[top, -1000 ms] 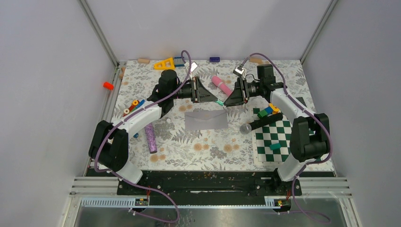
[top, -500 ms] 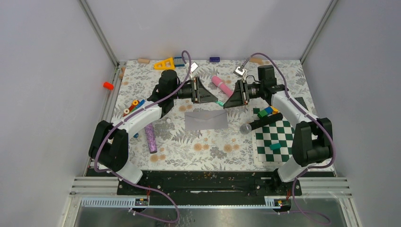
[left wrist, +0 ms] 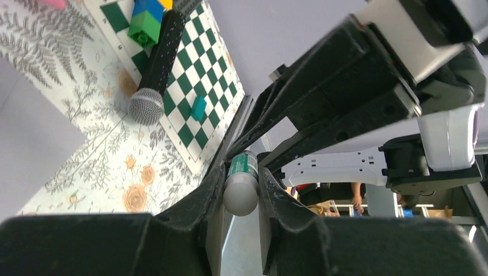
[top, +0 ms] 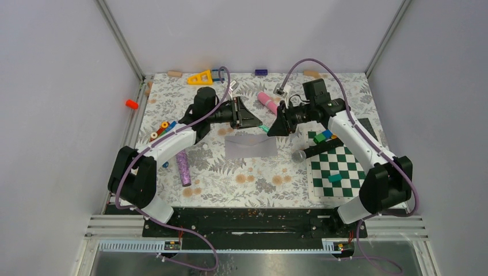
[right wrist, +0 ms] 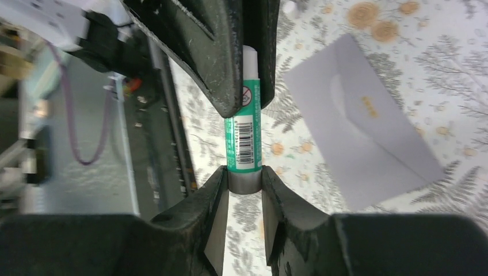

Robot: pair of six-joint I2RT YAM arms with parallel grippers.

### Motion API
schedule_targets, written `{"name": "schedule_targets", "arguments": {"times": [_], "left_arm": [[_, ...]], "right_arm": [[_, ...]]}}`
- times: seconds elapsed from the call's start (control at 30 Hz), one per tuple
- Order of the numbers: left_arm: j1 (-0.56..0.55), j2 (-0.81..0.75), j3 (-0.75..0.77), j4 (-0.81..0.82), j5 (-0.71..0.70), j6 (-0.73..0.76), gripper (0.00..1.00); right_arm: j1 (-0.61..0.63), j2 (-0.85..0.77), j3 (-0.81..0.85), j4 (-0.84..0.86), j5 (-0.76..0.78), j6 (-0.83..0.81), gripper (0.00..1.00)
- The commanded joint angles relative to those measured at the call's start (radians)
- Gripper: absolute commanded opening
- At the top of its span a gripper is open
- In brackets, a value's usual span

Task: Place the letter into the envelope and seal it
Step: Screw the solid glue.

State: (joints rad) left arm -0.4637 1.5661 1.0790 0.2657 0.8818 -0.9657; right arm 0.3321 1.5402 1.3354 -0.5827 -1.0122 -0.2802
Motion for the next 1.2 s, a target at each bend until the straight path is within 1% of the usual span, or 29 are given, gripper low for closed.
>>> {"name": "schedule_targets", "arguments": {"times": [0.0,0.03,0.07,0.1,0.17,0.23,0.3,0.37,0.43,0.5,0.57,0.63,0.67,0.73,0.77,0.8,0.9,0.97,1.07,1.17], "left_arm": [[0.028,-0.036,0.003,0.008,-0.113,0.007,0.0],[0.029,-0.037,0.003,0.002,-0.12,0.008,0.0],[0.031,-0.037,0.0,0.0,-0.123,0.008,0.0],[0.032,-0.037,-0.003,-0.004,-0.13,0.007,0.0],[0.034,-0.036,-0.005,-0.009,-0.138,0.007,0.0],[0.036,-0.036,-0.012,-0.012,-0.147,0.004,0.0],[0.038,-0.038,-0.017,-0.014,-0.155,0.001,0.0],[0.04,-0.037,-0.023,-0.014,-0.162,-0.003,0.0],[0.042,-0.039,-0.026,-0.014,-0.165,-0.007,0.0],[0.045,-0.042,-0.028,-0.013,-0.166,-0.01,0.0],[0.048,-0.046,-0.031,-0.013,-0.167,-0.008,0.0],[0.052,-0.05,-0.034,-0.011,-0.166,-0.004,0.0],[0.053,-0.053,-0.035,-0.009,-0.166,0.002,0.0],[0.057,-0.056,-0.036,0.006,-0.146,0.017,0.0],[0.057,-0.055,-0.036,0.023,-0.124,0.026,0.0],[0.056,-0.055,-0.038,0.065,-0.092,0.031,0.0],[0.049,-0.056,-0.033,0.165,-0.004,0.027,0.0],[0.041,-0.059,-0.017,0.177,0.041,0.052,0.0],[0.023,-0.07,-0.011,0.196,0.096,0.097,0.0],[0.003,-0.076,-0.002,0.194,0.15,0.139,0.0]], "right_arm": [[0.05,-0.11,-0.071,-0.015,0.338,-0.118,0.21],[0.062,-0.136,-0.081,0.013,0.408,-0.123,0.21],[0.074,-0.148,-0.09,0.032,0.444,-0.128,0.21],[0.093,-0.174,-0.099,0.052,0.533,-0.133,0.22],[0.131,-0.214,-0.118,0.085,0.638,-0.155,0.25],[0.178,-0.249,-0.141,0.126,0.77,-0.171,0.26],[0.23,-0.276,-0.163,0.149,0.855,-0.202,0.27],[0.292,-0.294,-0.199,0.191,0.987,-0.222,0.31],[0.35,-0.302,-0.228,0.235,1.122,-0.246,0.38],[0.4,-0.303,-0.251,0.276,1.245,-0.269,0.51],[0.428,-0.3,-0.247,0.276,1.295,-0.275,0.66],[0.43,-0.296,-0.212,0.223,1.273,-0.246,0.77],[0.428,-0.297,-0.184,0.148,1.22,-0.232,0.82],[0.415,-0.303,-0.128,0.037,1.056,-0.214,0.9],[0.402,-0.3,-0.093,-0.017,0.965,-0.214,0.9],[0.38,-0.292,-0.056,-0.066,0.871,-0.173,0.91],[0.299,-0.253,0.064,-0.198,0.611,-0.113,0.91],[0.233,-0.229,0.109,-0.252,0.457,-0.093,0.9],[0.178,-0.194,0.156,-0.312,0.329,-0.074,0.88],[0.161,-0.16,0.192,-0.374,0.257,-0.076,0.86]]}}
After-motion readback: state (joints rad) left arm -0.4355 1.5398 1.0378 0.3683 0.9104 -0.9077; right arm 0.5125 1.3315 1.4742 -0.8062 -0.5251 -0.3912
